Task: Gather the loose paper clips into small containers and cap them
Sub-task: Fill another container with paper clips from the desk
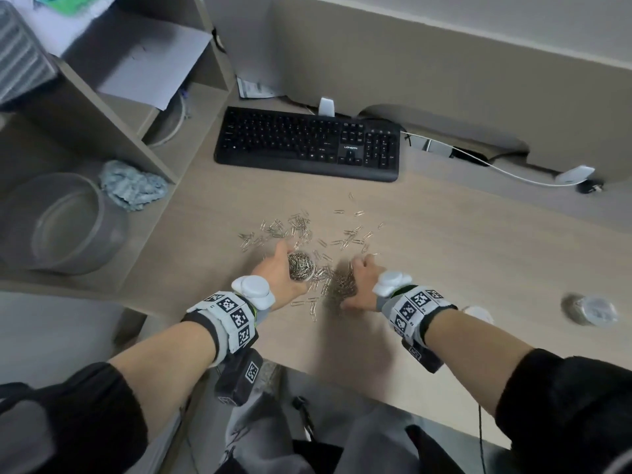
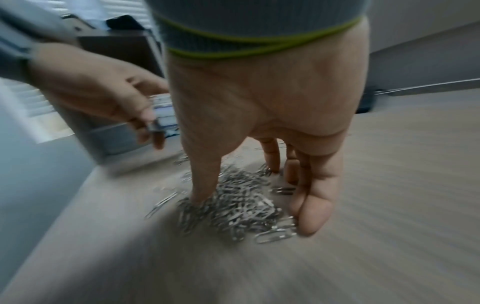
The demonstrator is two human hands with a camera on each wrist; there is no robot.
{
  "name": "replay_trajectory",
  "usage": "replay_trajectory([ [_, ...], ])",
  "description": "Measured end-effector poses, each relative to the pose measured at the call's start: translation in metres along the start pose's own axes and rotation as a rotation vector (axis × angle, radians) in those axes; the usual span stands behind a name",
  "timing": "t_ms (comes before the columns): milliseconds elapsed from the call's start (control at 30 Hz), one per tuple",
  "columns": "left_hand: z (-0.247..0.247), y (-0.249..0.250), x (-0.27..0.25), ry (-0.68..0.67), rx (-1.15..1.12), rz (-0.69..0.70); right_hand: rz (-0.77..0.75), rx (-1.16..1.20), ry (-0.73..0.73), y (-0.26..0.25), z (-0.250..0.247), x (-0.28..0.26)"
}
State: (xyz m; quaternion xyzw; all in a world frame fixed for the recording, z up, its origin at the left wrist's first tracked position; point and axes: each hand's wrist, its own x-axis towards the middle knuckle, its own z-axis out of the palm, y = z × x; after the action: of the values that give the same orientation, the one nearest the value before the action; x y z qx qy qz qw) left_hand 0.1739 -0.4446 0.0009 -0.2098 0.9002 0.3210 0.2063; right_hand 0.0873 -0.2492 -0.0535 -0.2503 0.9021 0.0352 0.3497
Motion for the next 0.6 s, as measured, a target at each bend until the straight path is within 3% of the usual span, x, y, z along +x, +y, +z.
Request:
replay_trajectory([
  [133,0.0,-0.007,0.0,-0.006,-0.006,-0.001,-0.013,-0.065,0.043,-0.027,0.009,0.006],
  [300,0.001,-0.014,0.002,-0.032,0.027,-0.01,-0.069,0.064,0.042,-0.023,0.009,0.015],
  [400,0.003,-0.015,0.003,-0.039,0.041,-0.013,-0.023,0.22,-0.006,-0.011,-0.003,0.017],
  [600,0.005,0.0,0.009,-0.06,0.076,-0.004,0.1,0.428,0.071,0.005,-0.028,0.003],
])
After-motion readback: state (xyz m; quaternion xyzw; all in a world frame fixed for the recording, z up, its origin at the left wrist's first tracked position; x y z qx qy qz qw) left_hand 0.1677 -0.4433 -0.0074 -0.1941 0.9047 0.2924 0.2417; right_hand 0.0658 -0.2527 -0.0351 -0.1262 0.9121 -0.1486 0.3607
